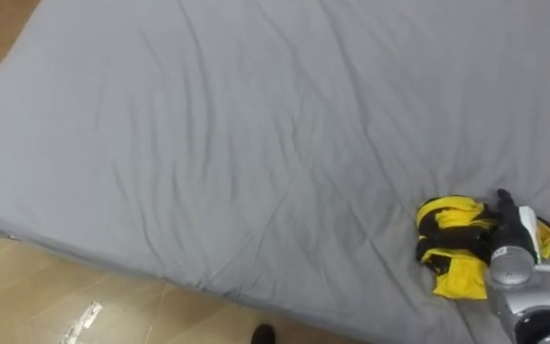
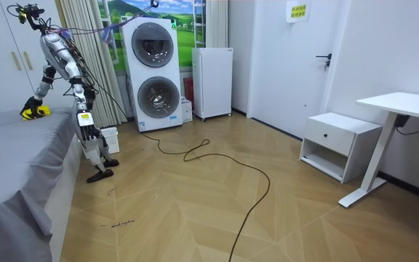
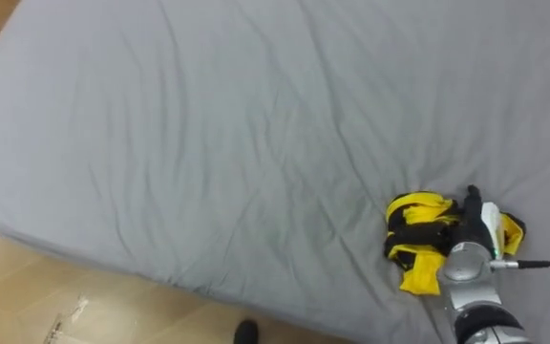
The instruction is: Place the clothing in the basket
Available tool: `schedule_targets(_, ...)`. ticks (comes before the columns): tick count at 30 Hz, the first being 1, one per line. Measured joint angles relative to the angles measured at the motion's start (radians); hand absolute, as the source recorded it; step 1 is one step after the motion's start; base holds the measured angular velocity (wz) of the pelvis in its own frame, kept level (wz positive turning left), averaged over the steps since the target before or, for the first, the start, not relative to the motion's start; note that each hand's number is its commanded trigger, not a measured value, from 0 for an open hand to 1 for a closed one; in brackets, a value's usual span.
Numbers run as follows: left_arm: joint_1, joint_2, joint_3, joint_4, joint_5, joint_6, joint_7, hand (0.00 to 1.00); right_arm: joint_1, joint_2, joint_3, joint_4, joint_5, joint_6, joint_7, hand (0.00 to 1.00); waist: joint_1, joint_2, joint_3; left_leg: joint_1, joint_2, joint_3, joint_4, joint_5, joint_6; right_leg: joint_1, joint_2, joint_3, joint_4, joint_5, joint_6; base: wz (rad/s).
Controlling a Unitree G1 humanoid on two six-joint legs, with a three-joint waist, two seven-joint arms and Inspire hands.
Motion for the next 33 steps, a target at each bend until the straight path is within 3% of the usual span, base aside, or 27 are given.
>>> schedule_targets(4,-0.001,0.0,-0.007,-0.01,0.001,0.006,0.0,0.0,0.001,-0.033,0.0,0.005,-0.005,0.006,-0.002,1.0,0.0,0.004,-0.0023,-0.003,0.0,-0.005,0.0,0.0,0.0,-0.001,0.001,-0.007,0.0,0.0,0.0,0.05)
schedule_targets(8,0.001,0.001,-0.016,-0.019,0.001,0.02,0.0,0.0,0.01,-0.061,-0.004,0.005,0.002,0.007,-0.01,1.0,-0.001,0.019,-0.0128,0.003,-0.002,-0.003,-0.005,0.001,0.0,0.002,-0.001,-0.015,0.0,0.0,0.0,0.02)
schedule_targets(15,0.0,0.005,-0.015,-0.017,-0.017,0.019,0.0,0.0,0.027,-0.058,-0.031,0.002,0.004,0.013,-0.011,1.0,-0.002,0.02,-0.0155,0.053,-0.001,0.011,-0.027,0.004,-0.001,0.038,-0.002,0.003,-0.009,0.0,0.0,-0.06)
schedule_targets(19,0.004,0.007,-0.004,-0.02,-0.001,0.018,0.0,0.0,0.05,-0.052,-0.068,-0.002,0.028,0.013,-0.008,1.0,-0.003,0.005,-0.0168,0.112,-0.002,0.023,-0.059,0.004,-0.001,0.083,-0.002,0.011,-0.019,0.0,0.0,-0.04)
schedule_targets(22,0.015,0.012,0.012,-0.025,0.011,0.013,0.004,0.0,0.083,-0.043,-0.106,-0.048,0.033,0.015,0.009,1.0,-0.008,-0.013,-0.0208,0.156,-0.002,0.037,-0.078,0.004,-0.001,0.114,-0.003,0.045,-0.021,-0.001,0.002,-0.09)
schedule_targets(27,0.053,0.016,0.05,-0.074,0.015,0.012,0.024,0.0,0.144,-0.029,-0.118,-0.163,0.028,0.03,0.034,1.0,-0.052,-0.051,-0.0263,0.229,-0.001,0.074,-0.106,0.004,-0.001,0.167,-0.003,0.076,-0.02,-0.002,0.004,-0.06)
schedule_targets(29,0.058,0.016,0.078,-0.095,0.037,0.011,0.024,0.0,0.187,-0.027,-0.143,-0.256,0.024,0.037,0.059,1.0,-0.069,-0.065,-0.03,0.263,-0.001,0.106,-0.113,0.003,0.0,0.188,-0.002,0.143,-0.025,-0.006,0.01,-0.14)
schedule_targets(31,0.066,0.018,0.096,-0.108,0.037,0.011,0.025,0.0,0.226,-0.027,-0.144,-0.344,0.027,0.042,0.069,1.0,-0.073,-0.072,-0.0305,0.276,-0.002,0.118,-0.113,0.001,0.003,0.201,-0.001,0.171,-0.038,-0.006,0.011,-0.22)
schedule_targets(33,0.069,0.018,0.111,-0.14,0.037,0.012,0.025,0.0,0.255,-0.027,-0.147,-0.428,0.026,0.05,0.081,1.0,-0.099,-0.07,-0.0306,0.28,-0.002,0.123,-0.114,0.0,0.004,0.203,-0.002,0.179,-0.04,-0.006,0.011,-0.15)
